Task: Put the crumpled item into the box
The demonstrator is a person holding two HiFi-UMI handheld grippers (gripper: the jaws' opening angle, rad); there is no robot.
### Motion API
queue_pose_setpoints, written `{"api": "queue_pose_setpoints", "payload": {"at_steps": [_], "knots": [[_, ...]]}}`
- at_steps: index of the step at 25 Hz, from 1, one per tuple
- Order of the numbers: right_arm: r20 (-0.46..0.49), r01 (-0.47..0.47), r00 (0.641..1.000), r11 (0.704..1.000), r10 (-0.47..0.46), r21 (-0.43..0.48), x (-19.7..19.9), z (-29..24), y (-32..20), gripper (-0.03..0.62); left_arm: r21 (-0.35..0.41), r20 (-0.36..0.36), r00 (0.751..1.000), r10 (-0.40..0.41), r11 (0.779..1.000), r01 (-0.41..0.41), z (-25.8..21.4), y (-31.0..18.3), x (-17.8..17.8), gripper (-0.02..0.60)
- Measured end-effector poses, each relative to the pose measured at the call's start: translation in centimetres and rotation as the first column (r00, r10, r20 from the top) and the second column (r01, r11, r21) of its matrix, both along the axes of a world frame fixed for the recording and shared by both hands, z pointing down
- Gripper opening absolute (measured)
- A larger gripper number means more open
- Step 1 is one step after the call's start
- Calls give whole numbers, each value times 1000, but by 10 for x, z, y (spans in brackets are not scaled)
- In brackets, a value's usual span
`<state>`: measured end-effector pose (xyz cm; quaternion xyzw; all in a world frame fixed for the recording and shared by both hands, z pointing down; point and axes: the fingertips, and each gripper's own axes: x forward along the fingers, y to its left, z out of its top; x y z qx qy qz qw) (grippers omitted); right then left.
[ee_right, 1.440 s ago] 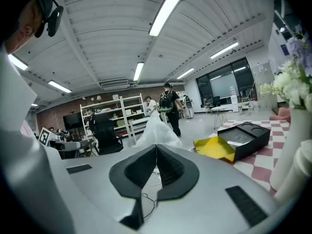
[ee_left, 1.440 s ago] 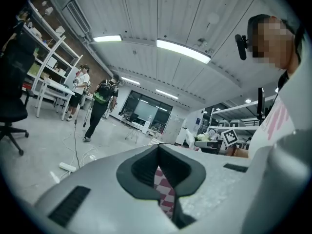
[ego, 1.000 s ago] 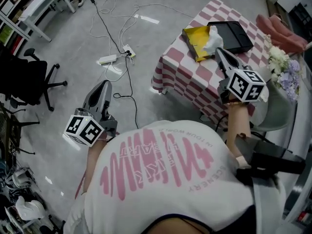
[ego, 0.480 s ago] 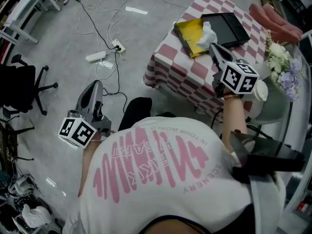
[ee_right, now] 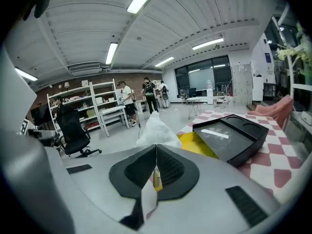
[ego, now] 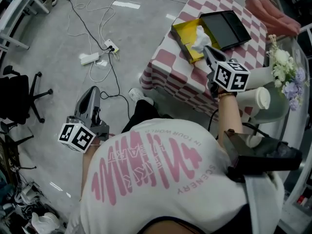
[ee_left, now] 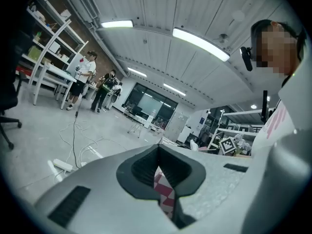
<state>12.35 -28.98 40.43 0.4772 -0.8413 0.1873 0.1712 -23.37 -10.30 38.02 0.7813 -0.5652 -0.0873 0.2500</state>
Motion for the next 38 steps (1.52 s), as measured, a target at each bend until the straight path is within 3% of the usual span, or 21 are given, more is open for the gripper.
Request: {"api": "queue_pose_setpoints", "payload": {"at_steps": [5, 10, 18, 24, 38], "knots": [[-32, -37, 999, 998, 36, -48, -1, 21, -25, 6, -24, -12, 999, 29, 999, -30, 10, -34, -10, 8], [-59, -61, 997, 994, 56, -94, 4, 39, -39, 6, -31, 74, 994, 74, 997, -72, 12, -63, -14, 8], [-240, -39, 971, 991, 7, -127, 11, 66, -57, 6, -37, 24, 998, 60, 998, -59, 24, -80, -14, 8], [-387, 15, 918, 980, -92, -197, 7, 82, -74, 6, -38, 26, 999, 42, 998, -41, 24, -92, -27, 8], [-423, 2, 893, 942, -153, -337, 11, 112, -92, 6, -37, 17, 998, 58, 998, -58, 26, -147, -38, 8]]}}
